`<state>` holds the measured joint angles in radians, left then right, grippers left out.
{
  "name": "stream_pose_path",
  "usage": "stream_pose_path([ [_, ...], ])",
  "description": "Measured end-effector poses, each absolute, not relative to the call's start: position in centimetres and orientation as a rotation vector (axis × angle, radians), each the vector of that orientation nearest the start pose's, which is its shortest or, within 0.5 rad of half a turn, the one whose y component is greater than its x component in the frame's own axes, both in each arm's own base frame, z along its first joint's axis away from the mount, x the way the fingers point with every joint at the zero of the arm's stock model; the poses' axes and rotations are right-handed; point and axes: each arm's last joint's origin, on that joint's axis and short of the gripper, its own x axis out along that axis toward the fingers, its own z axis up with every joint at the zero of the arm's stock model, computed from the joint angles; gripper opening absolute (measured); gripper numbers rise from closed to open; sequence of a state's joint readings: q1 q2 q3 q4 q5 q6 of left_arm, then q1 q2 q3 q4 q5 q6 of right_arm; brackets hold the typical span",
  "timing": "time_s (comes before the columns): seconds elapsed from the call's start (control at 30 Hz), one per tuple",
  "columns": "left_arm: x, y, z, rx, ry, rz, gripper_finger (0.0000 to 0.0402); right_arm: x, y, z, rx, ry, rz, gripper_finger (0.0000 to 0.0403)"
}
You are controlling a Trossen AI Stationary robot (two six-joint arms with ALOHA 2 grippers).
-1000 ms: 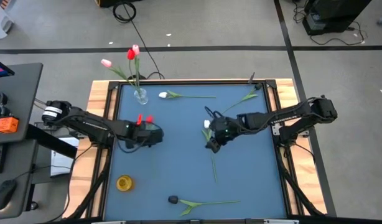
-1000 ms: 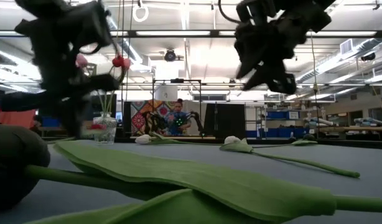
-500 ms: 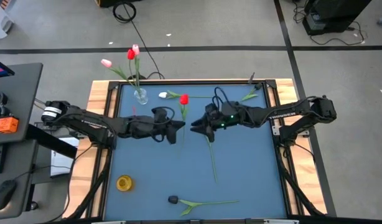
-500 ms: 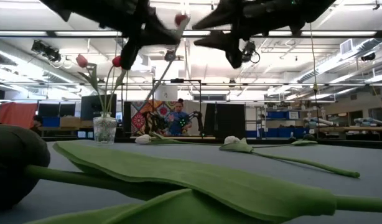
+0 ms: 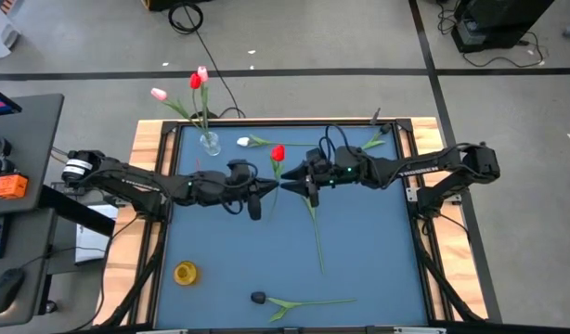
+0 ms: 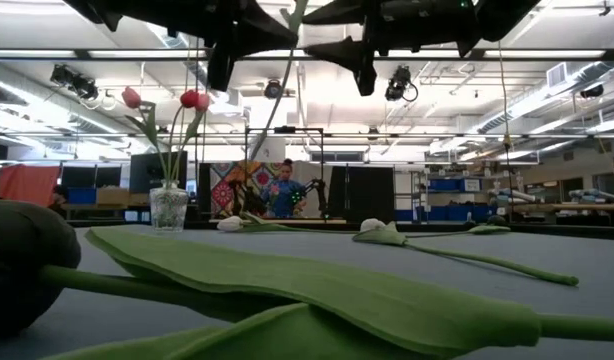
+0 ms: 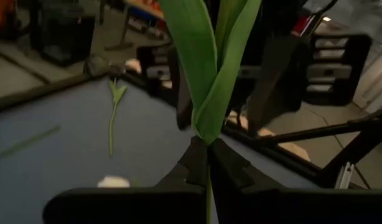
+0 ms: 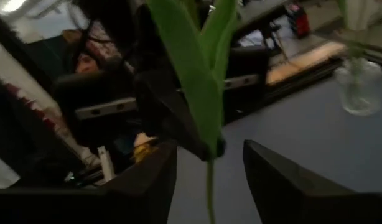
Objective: Sort flowers into vase by color
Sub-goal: Put the red tulip into the transparent vase
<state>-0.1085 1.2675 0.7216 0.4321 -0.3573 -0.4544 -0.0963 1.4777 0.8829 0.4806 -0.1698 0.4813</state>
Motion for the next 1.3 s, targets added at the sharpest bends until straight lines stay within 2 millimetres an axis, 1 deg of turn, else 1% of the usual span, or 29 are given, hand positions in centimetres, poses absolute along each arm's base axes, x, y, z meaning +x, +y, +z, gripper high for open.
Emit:
stream_pose_path([
  [0.17,27.6,-1.9,27.0,-0.399,0.038,0.259,0.0009,32.9,-2.8,26.9,0.485,0.100,0.062,0.0182],
  [0.3,27.6,-1.7,27.0,-0.391,0.040,0.263,0.0009,32.8,-3.3,27.0,0.494,0.083,0.060,0.0180],
  [0.4,27.7,-1.6,27.0,-0.384,0.039,0.257,0.0009,32.8,-3.7,27.2,0.499,0.070,0.058,0.0170],
  [0.47,27.7,-1.5,27.0,-0.382,0.039,0.257,0.0009,33.3,-4.0,27.1,0.499,0.075,0.063,0.0161],
  [0.6,27.7,-1.3,27.0,-0.383,0.037,0.264,0.0012,35.2,-4.2,27.2,0.505,0.110,0.117,0.0148],
  [0.7,27.7,-1.3,26.9,-0.381,0.047,0.265,0.0017,35.9,-4.2,27.3,0.526,0.154,0.133,0.0137],
  [0.9,27.7,-1.4,26.9,-0.379,0.047,0.253,0.0018,35.4,-4.1,27.7,0.533,0.182,0.126,0.0087],
  [1.1,27.7,-1.3,27.0,-0.378,0.037,0.261,0.0019,35.3,-4.4,27.9,0.527,0.174,0.116,0.0070],
  [1.3,27.7,-1.2,27.1,-0.364,0.033,0.269,0.0020,35.2,-4.6,28.2,0.539,0.150,0.123,0.0042],
])
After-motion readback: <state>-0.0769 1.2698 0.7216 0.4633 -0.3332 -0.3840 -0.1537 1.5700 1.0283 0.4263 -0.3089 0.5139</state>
